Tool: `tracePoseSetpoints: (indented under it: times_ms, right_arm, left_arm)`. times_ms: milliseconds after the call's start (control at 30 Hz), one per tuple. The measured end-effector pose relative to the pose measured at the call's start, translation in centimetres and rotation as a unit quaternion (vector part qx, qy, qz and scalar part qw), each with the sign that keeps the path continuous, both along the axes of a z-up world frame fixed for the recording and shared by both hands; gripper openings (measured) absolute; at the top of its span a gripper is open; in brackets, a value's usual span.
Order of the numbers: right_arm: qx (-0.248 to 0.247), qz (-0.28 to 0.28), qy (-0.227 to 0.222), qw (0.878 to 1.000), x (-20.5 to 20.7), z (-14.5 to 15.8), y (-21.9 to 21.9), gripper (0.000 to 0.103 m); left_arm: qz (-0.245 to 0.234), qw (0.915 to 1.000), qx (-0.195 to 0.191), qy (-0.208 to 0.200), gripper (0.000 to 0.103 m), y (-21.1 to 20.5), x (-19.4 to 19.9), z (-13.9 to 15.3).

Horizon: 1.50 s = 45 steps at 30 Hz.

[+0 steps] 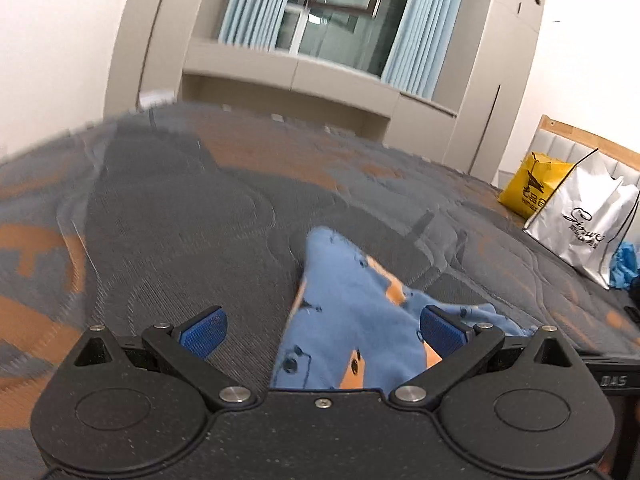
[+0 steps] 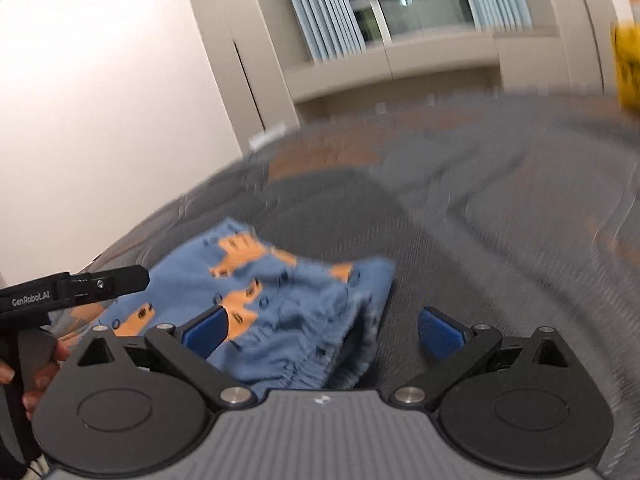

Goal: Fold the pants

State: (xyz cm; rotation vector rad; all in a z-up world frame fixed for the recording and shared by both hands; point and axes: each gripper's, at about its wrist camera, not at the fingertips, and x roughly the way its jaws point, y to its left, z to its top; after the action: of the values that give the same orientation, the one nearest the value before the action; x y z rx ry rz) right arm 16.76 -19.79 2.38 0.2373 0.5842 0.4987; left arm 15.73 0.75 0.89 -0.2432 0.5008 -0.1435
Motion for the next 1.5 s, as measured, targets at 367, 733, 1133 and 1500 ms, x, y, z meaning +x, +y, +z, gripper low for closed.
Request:
tracePoseSetpoints:
  times_ms: [367, 733, 1133, 1500]
  right_arm:
    - [0.089, 0.066, 0.022, 0.994, 0.0, -0.9, -0.8, 0.103]
    - [0.086, 0.058, 0.014, 0.994, 0.0, -1.0, -0.3, 0.103]
    - [0.088, 0.056, 0.012, 0.994, -0.1, -1.1, -0.5, 0.103]
    - [0.089, 0.056, 0.012, 0.994, -0.1, -1.1, -0.5, 0.103]
  left_arm:
    - [-0.084, 0.9956, -0.014, 0.041, 0.102, 0.1, 1.5, -2.6]
    - [-0.079, 0.9965, 0.010, 0.023, 0.102, -0.5, 1.7, -3.3]
    - [-0.078, 0.9968, -0.003, 0.019, 0.102, -0.1, 1.5, -3.5]
    - [-0.077, 0.9969, -0.005, 0.018, 0.102, 0.2, 1.3, -3.5]
